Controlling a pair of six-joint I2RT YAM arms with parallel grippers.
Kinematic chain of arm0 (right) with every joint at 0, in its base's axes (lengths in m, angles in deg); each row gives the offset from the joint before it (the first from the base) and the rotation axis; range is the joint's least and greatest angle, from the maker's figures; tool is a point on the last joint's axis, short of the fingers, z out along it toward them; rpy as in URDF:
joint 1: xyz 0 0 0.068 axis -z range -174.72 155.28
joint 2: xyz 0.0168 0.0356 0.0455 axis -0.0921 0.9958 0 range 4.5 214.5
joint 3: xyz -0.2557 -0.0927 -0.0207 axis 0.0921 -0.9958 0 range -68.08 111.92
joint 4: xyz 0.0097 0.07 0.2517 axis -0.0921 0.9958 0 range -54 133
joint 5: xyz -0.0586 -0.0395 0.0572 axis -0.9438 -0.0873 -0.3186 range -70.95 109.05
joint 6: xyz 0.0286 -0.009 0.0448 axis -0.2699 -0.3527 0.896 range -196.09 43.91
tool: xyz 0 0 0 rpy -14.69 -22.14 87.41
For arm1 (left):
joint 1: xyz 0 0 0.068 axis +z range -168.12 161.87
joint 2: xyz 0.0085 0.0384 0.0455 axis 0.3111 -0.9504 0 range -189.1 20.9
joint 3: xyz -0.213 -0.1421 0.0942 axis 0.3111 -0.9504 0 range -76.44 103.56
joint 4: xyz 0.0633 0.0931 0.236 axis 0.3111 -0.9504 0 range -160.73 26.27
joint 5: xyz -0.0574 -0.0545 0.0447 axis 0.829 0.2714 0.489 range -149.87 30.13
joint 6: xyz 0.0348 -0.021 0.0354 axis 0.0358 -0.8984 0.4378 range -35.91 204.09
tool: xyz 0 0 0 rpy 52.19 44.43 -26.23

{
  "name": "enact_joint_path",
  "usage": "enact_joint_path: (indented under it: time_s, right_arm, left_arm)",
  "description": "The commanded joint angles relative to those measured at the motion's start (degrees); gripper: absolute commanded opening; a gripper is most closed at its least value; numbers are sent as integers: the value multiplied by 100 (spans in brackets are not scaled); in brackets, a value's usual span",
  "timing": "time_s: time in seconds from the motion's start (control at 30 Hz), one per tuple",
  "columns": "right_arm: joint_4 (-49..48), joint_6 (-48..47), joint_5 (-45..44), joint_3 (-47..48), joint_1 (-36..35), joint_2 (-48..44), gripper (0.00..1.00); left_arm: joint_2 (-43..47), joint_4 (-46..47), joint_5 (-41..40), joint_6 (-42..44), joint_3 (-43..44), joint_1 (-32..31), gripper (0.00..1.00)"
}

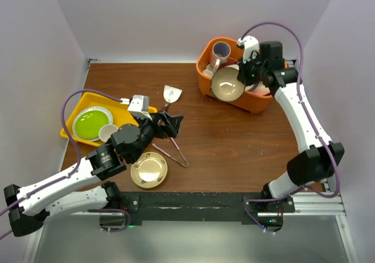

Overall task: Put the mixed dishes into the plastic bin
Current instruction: Pick up the bowl from the center of the board, then place the bowl in the plastic bin.

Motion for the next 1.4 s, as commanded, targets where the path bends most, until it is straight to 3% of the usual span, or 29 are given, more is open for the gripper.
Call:
enact_joint_path:
  time_s: [0.0, 0.23, 0.53, 1.2, 1.37]
  right_arm:
    - [-57, -363, -17, 1055, 474, 367, 0]
    - [296, -978, -605, 1828, 905, 956, 0]
    - [271, -1321, -1274, 2023, 1310, 1422, 0]
    - [551, -1409, -1292, 2287, 1750, 2433, 0]
    - [762, -1558, -1292, 2155, 1793, 2556, 11]
  left_arm:
    - [226, -628, 83, 590, -189, 139, 95]
    - [490, -980, 258, 546, -602, 253, 96]
    - [481, -1139, 426, 502, -761, 297, 96]
    - [542, -1437, 716, 80, -901, 306, 97]
    - [543, -1622, 751, -148, -902, 315, 97]
